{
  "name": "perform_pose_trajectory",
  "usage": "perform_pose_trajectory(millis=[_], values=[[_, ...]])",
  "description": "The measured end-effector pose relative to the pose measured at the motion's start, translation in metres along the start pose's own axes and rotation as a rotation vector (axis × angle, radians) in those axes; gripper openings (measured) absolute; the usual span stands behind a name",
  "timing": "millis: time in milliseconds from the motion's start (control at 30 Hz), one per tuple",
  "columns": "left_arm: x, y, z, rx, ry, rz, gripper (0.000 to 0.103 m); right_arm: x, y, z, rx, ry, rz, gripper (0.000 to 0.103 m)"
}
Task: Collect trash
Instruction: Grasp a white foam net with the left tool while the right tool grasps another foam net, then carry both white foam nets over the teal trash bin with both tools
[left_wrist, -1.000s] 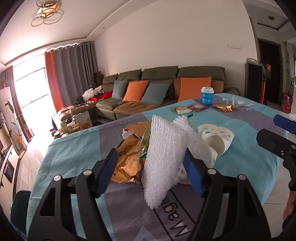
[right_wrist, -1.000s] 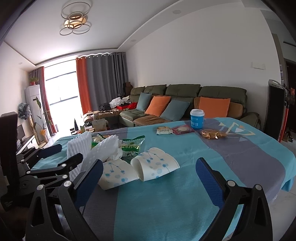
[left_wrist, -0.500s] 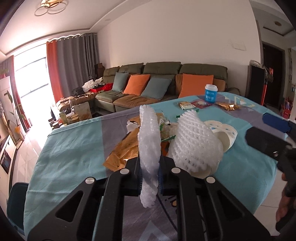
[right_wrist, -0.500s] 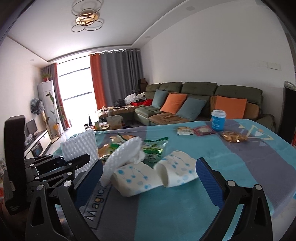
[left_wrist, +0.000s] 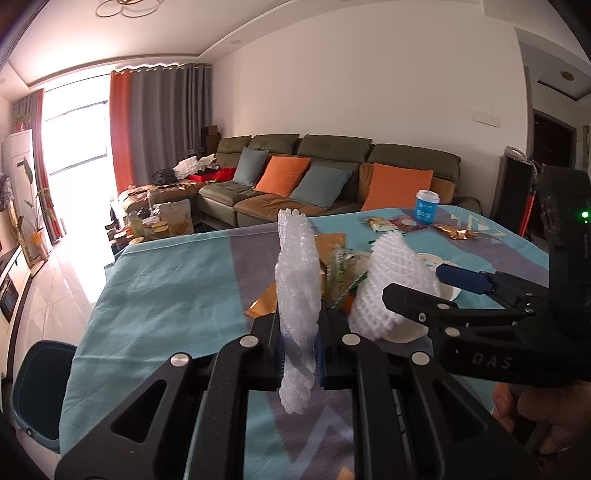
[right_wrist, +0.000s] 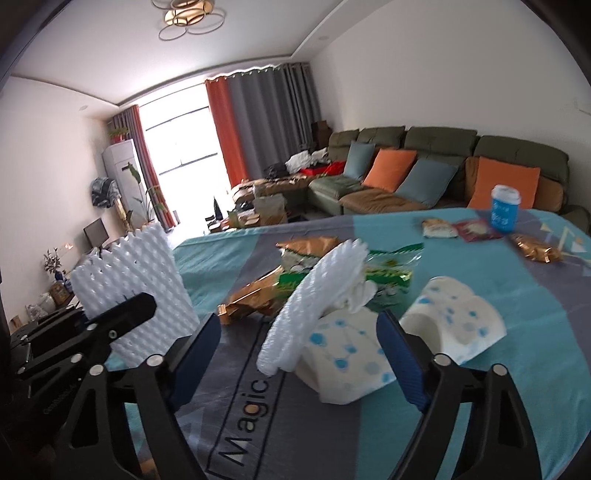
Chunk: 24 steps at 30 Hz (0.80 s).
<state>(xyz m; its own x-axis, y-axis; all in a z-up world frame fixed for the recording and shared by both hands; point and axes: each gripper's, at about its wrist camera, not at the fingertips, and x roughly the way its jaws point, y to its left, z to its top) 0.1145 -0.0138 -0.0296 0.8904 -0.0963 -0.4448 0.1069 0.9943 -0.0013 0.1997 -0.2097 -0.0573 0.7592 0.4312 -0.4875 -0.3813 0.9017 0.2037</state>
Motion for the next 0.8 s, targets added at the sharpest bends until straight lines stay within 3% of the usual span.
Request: perform_pose_trajectory(millis=[33, 167, 300, 467, 800], values=[[-0.001, 0.003, -0.001, -0.008, 0.003, 0.007, 0.012, 0.003, 0.002, 0.0, 0.003, 0.013, 0.008, 0.061], [-0.005, 0.013, -0.004, -0.025, 0.002, 0.022, 0.012, 0.011, 0.004, -0.001, 0.019, 0.047, 0.024, 0.044], [-0.006, 0.016, -0.003, -0.033, 0.001, 0.025, 0.013, 0.011, 0.008, -0.001, 0.022, 0.059, 0.026, 0.011], [-0.011, 0.021, -0.005, -0.043, -0.006, 0.027, 0.013, 0.008, 0.012, -0.001, 0.023, 0.057, 0.004, 0.008], [-0.034, 0.037, -0.005, -0.084, -0.055, 0.06, 0.013, -0.025, 0.029, 0.02, -0.067, -0.064, -0.079, 0.007]])
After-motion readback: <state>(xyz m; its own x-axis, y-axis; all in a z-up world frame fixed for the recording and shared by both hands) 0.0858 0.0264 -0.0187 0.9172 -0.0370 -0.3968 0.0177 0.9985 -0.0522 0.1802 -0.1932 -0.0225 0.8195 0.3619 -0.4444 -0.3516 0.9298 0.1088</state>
